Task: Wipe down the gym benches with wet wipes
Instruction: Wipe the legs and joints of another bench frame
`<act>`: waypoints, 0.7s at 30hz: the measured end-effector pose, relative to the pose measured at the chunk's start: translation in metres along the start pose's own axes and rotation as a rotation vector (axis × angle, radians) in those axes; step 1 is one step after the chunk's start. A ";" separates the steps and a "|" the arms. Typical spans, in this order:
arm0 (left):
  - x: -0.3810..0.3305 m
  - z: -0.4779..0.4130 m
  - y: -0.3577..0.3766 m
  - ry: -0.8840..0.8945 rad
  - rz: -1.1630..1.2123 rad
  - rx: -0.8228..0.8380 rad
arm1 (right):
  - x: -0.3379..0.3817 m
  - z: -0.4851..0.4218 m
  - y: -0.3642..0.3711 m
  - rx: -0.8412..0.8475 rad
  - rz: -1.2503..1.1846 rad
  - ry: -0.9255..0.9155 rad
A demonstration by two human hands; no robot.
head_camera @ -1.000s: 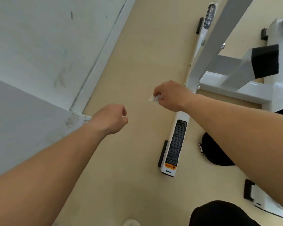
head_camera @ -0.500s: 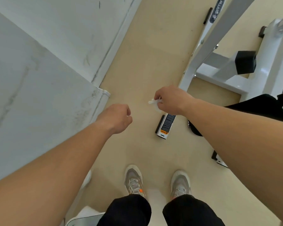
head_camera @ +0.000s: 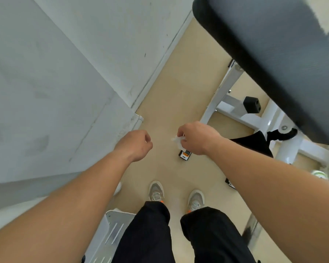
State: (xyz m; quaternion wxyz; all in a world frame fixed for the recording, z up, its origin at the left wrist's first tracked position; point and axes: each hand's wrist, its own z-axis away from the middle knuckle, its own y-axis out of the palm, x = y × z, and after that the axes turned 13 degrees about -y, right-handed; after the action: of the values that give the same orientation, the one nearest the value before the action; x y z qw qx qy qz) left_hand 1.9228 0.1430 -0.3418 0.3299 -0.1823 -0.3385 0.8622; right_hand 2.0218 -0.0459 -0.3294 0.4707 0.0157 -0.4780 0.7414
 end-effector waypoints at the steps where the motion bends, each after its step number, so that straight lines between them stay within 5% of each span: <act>1: 0.000 0.018 -0.008 -0.002 0.008 -0.003 | 0.011 0.013 -0.013 -0.009 0.007 -0.003; 13: 0.026 0.216 -0.100 -0.077 0.165 -0.070 | 0.138 0.143 -0.153 -0.053 0.077 -0.019; 21: 0.093 0.274 -0.126 -0.199 0.362 -0.190 | 0.249 0.134 -0.160 0.114 0.402 -0.273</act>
State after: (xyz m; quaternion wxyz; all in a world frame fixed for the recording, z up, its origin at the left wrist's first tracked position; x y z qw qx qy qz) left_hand 1.7651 0.1496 -0.0684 0.1161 -0.1842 -0.4108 0.8853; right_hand 1.9399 0.0434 -0.0275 0.2434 0.0467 -0.4880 0.8369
